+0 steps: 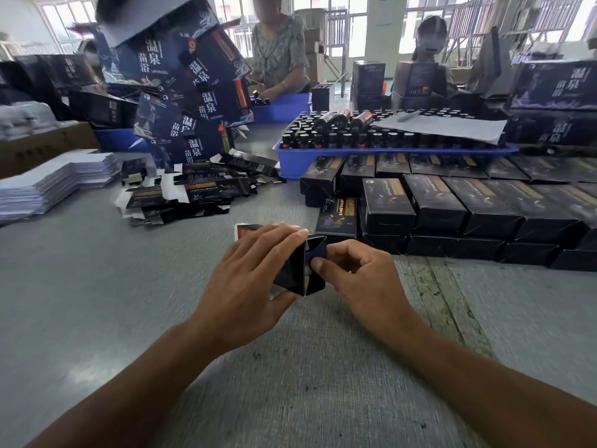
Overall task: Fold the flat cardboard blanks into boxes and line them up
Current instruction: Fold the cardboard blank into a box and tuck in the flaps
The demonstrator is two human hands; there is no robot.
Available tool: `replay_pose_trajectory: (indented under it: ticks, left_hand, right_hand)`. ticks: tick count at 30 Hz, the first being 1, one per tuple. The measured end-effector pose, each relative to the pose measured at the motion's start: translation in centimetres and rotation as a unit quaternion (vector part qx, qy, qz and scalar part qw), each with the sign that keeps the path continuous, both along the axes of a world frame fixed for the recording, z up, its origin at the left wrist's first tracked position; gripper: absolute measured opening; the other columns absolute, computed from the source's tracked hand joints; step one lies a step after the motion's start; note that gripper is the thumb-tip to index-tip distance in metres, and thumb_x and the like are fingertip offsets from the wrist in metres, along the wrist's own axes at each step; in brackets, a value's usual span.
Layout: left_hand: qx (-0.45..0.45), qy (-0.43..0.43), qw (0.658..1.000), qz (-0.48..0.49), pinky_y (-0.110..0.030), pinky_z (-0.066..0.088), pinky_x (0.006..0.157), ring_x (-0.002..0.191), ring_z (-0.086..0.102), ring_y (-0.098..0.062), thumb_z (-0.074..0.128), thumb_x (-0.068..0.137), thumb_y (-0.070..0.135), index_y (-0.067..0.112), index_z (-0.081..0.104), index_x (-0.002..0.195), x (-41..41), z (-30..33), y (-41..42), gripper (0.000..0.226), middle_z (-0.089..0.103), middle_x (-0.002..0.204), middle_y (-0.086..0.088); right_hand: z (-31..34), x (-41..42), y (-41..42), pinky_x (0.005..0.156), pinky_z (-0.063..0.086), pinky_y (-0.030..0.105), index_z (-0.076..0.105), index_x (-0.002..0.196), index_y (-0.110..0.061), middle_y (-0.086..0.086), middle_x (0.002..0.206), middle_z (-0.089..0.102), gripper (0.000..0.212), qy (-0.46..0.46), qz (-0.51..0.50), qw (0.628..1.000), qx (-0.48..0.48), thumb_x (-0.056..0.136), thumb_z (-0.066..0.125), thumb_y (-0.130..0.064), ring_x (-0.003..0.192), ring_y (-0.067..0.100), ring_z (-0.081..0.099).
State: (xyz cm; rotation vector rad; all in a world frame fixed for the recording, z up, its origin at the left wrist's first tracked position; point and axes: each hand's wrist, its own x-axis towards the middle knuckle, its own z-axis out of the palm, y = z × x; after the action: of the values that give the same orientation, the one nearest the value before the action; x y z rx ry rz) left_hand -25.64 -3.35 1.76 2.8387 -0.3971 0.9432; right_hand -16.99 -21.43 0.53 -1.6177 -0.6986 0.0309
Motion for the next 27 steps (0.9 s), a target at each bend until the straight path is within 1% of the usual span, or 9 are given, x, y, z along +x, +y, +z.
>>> replay_pose_trajectory:
  ticks: [4,11,15,18,19,21,24,26,27]
  left_hand:
    - [-0.007,-0.008,1.0,-0.002,-0.044,0.037,0.111,0.139,0.042,-0.025,0.074,0.076,0.037,0.016,0.036,0.147,0.0,0.0,0.1,0.083,0.05,0.147,-0.008]
    - [-0.001,-0.017,1.0,0.0,-0.045,0.038,0.109,0.139,0.041,-0.025,0.072,0.077,0.038,0.015,0.038,0.147,0.1,-0.2,0.3,0.081,0.049,0.148,-0.008]
    - [0.002,-0.02,1.0,0.0,-0.049,0.04,0.109,0.139,0.041,-0.025,0.077,0.077,0.036,0.016,0.037,0.148,0.2,-0.4,0.4,0.084,0.048,0.148,-0.007]
    - [0.046,-0.024,0.998,-0.018,-0.05,0.038,0.113,0.144,0.038,-0.025,0.063,0.087,0.041,0.019,0.035,0.15,0.3,-0.5,0.3,0.072,0.046,0.152,-0.005]
    - [0.059,-0.024,0.998,-0.023,-0.05,0.035,0.115,0.147,0.034,-0.025,0.059,0.089,0.042,0.02,0.034,0.151,0.4,-0.6,0.3,0.071,0.043,0.155,-0.005]
    - [0.058,-0.031,0.998,-0.022,-0.052,0.03,0.118,0.151,0.027,-0.026,0.058,0.088,0.04,0.02,0.032,0.152,0.4,-0.8,0.2,0.072,0.035,0.159,-0.007]
    - [-0.016,-0.068,0.997,0.02,-0.051,0.03,0.116,0.15,0.024,-0.029,0.067,0.084,0.029,0.018,0.031,0.151,0.3,-0.7,-0.1,0.076,0.026,0.161,-0.012]
    - [-0.115,-0.102,0.987,0.057,-0.045,0.036,0.112,0.146,0.032,-0.027,0.071,0.089,0.023,0.016,0.034,0.149,0.3,-0.4,0.0,0.071,0.03,0.158,-0.013]
    - [-0.181,-0.105,0.975,0.073,-0.038,0.038,0.11,0.143,0.036,-0.022,0.069,0.094,0.028,0.016,0.035,0.15,0.3,-0.2,0.1,0.067,0.034,0.156,-0.01]
  right_hand:
    - [0.3,0.1,-0.2,0.064,0.051,0.012,0.073,0.096,-0.027,-0.015,0.087,0.075,0.011,0.012,0.023,1.0,0.009,0.089,0.075,-0.019,0.077,0.001,0.069]
    - [0.2,0.1,-0.1,0.069,0.053,0.018,0.071,0.104,-0.031,-0.017,0.093,0.073,0.015,0.0,0.021,1.0,-0.021,0.089,0.073,-0.032,0.085,0.005,0.069]
    - [0.1,-0.1,-0.1,0.074,0.054,0.016,0.067,0.118,-0.03,-0.016,0.1,0.072,0.04,-0.01,0.019,0.999,-0.039,0.083,0.075,-0.049,0.093,0.001,0.068]
    - [-0.1,-0.5,0.0,0.079,0.055,0.014,0.052,0.135,-0.038,-0.02,0.111,0.065,0.067,-0.01,0.023,0.997,-0.071,0.077,0.073,-0.063,0.101,-0.005,0.063]
    - [-0.1,-0.5,0.0,0.081,0.056,0.015,0.047,0.139,-0.039,-0.02,0.113,0.063,0.07,-0.005,0.024,0.997,-0.072,0.078,0.073,-0.061,0.101,-0.006,0.063]
    - [-0.1,-0.3,0.2,0.078,0.058,0.021,0.045,0.142,-0.035,-0.015,0.113,0.065,0.065,0.024,0.022,0.999,-0.041,0.085,0.074,-0.046,0.098,-0.001,0.067]
    - [0.3,0.2,0.0,0.07,0.057,0.022,0.051,0.137,-0.028,-0.007,0.109,0.068,0.06,0.1,0.026,0.994,0.022,0.084,0.077,-0.029,0.093,0.008,0.07]
    - [0.2,0.6,-0.2,0.071,0.058,0.023,0.056,0.126,-0.03,-0.007,0.104,0.07,0.056,0.118,0.037,0.992,0.029,0.073,0.077,-0.03,0.094,0.009,0.07]
    - [0.1,0.7,-0.3,0.072,0.058,0.023,0.059,0.12,-0.03,-0.009,0.102,0.071,0.053,0.121,0.046,0.991,0.027,0.069,0.076,-0.03,0.094,0.01,0.069]
